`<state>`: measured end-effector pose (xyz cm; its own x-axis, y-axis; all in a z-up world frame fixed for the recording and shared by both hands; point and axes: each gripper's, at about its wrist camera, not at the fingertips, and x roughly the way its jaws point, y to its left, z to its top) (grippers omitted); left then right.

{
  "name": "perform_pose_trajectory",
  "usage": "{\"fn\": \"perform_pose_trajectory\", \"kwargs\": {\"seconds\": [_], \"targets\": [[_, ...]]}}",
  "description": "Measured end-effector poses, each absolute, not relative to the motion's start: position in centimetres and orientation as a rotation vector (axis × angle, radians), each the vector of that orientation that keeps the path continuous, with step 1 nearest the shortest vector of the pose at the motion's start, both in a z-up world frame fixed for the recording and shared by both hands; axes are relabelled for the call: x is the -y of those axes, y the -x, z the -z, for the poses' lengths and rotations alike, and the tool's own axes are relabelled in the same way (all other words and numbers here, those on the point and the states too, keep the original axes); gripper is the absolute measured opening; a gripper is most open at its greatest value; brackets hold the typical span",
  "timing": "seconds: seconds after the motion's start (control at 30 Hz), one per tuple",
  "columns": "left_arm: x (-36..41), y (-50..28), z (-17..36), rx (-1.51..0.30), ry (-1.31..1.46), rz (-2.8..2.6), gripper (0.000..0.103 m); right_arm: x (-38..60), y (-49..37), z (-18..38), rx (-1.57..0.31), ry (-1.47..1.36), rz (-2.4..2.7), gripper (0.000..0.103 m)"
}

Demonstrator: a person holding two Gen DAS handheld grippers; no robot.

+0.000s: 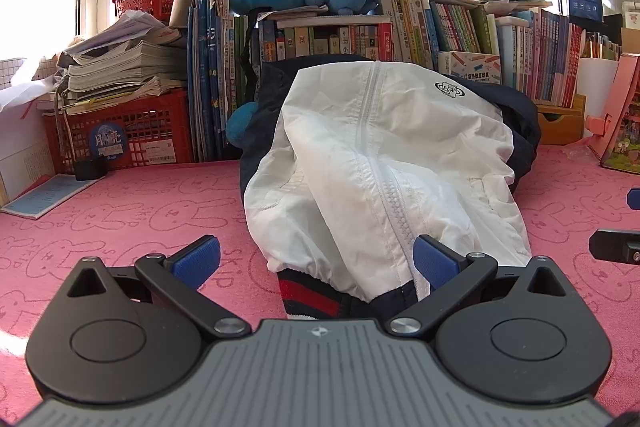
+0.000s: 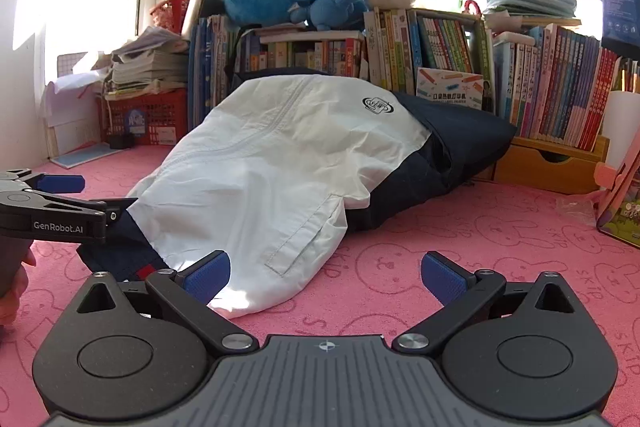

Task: Fold clothes
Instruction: 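Approach the white-and-navy jacket with both grippers open near its striped cuff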

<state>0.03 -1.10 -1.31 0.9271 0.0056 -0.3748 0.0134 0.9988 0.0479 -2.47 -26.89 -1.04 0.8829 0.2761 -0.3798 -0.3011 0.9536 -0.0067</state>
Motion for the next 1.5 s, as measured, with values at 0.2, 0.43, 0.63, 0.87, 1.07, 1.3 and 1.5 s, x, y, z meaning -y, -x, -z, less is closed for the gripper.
{"fn": "perform_pose_trajectory", "kwargs": {"seconds": [0.2,0.43,0.63,0.87,1.07,1.3,1.5], "targets": [[1.3,0.0,1.3,-0.381,-0.059,-0.001,0.103,31.6,4.2,-5.6,-0.315,0.025,-0.382,0.103],[1.5,0.1,1.3,-0.374,-0.078,-0.011,0.103,30.7,3.5,-3.5,-0.45,0.096,-0.488,0.103],[1.3,0.0,1.3,-0.383,-0.064,-0.007,0.103,29.2,2.6,0.1,-0.525,0.155,-0.381,0.103],[1.3,0.1,1.3,-0.38,-0.062,-0.003,0.103,34.9,9.4,-5.5,-0.508,0.175,-0.338,0.103],[1.2,0.0,1.3,-0.384,-0.06,-0.001,0.103,36.7,14.6,-9.6,-0.48,0.179,-0.408,0.103],[1.1,-0.1,1.3,-0.387,-0.059,0.0,0.103,30.4,8.0,-2.3,-0.516,0.229,-0.366,0.103],[1.2,-0.3,1.3,-0.397,-0.059,-0.002,0.103,24.2,3.1,2.1,-0.574,0.232,-0.434,0.103]]}}
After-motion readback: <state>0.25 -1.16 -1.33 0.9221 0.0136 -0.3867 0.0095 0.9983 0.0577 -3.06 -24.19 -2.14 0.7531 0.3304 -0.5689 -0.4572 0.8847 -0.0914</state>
